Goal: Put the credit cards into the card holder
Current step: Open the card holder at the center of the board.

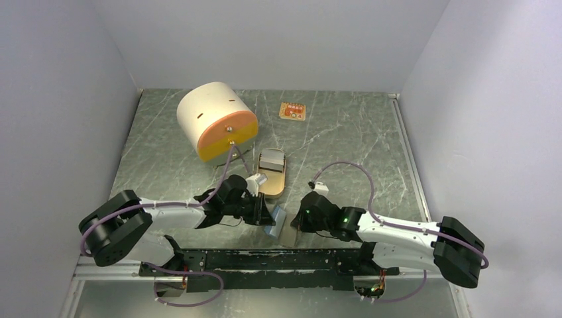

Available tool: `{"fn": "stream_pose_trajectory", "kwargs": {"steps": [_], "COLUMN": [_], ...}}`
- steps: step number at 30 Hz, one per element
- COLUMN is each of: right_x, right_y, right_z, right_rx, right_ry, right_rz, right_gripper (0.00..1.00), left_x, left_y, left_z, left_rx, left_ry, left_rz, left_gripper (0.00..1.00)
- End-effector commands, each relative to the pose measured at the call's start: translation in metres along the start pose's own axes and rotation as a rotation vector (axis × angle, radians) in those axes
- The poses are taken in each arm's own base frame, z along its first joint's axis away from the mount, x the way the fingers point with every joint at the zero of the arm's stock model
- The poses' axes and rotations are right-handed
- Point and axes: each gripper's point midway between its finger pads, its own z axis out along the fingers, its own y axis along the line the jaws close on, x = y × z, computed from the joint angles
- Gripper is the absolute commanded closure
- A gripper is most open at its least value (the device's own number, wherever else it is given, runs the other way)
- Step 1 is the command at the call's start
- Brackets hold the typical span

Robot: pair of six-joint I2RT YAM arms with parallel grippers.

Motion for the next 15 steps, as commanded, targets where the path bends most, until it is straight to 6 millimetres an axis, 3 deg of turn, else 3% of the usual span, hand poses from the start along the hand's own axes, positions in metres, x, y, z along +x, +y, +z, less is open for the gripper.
{"fn": "stream_pose_trajectory", "kwargs": {"steps": [1, 4, 7, 10, 15], "right_x": [0.003, 0.000, -0.012, -0.028, -0.049], "right_y": [-0.017, -0.020, -0.011, 0.010, 0.055], "right_z": [0.012, 0.019, 0.020, 0.007, -0.026], "right_rx": [0.035, 0.032, 0.040, 0.046, -0.080], "right_ry": [-0.018, -0.036, -0.042, -0.038, -0.055], "right_rz": [-0.019, -0.049, -0.068, -0.074, -0.025], "right_gripper": [0.96, 0.91, 0.79, 0.68, 0.62], "left_x": [-0.008, -0.010, -0.013, -0.018, -0.024], "left_y": [-0.029, -0.033, -0.020, -0.007, 0.002], "left_z": [-0.005, -0.009, -0.015, -0.023, -0.038], "left_rx": [0.156, 0.160, 0.049, -0.075, -0.240], "left_ry": [-0.038, -0.044, -0.061, -0.092, -0.120], "left_rz": [0.064, 0.057, -0.009, -0.059, -0.098], "left_gripper": [0.82, 0.86, 0.91, 0.91, 0.91]}}
